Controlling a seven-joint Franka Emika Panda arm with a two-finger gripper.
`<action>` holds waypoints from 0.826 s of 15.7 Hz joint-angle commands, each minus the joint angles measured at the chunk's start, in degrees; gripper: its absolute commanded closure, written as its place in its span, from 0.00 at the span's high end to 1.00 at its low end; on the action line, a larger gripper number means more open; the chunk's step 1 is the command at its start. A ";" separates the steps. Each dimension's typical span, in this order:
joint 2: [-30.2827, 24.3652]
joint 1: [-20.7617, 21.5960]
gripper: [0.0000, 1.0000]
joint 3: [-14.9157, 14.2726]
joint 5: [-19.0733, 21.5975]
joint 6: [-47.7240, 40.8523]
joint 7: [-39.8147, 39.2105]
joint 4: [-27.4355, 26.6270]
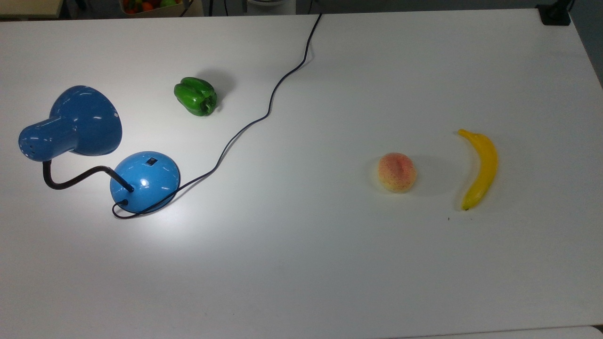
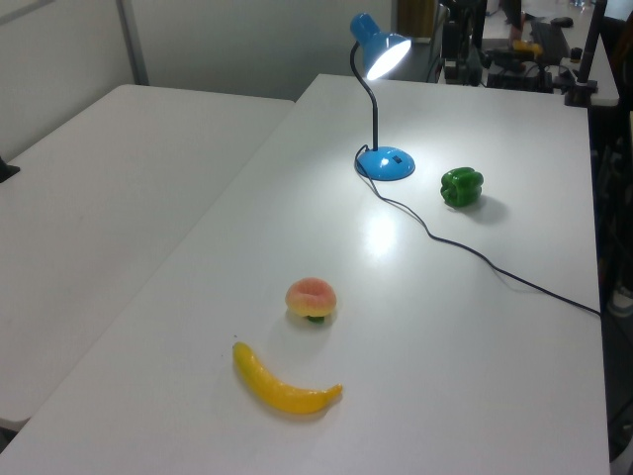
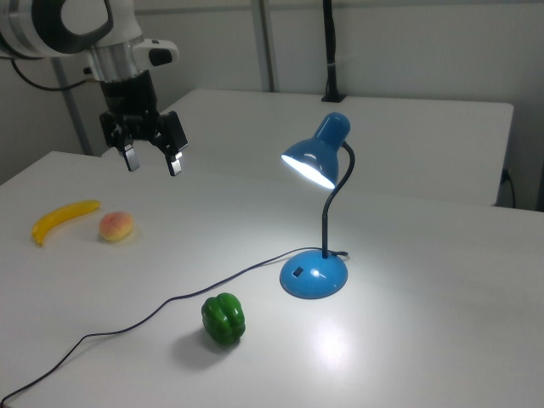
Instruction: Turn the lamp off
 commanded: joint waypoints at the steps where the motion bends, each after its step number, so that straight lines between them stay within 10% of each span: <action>1: -0.18 0.29 1.00 0.02 0.97 -0.98 -0.19 -0.07; 10: 0.35 0.38 0.97 0.02 0.88 -0.89 -0.36 -0.07; 13: 0.35 0.38 0.64 0.02 0.88 -0.98 -0.89 -0.16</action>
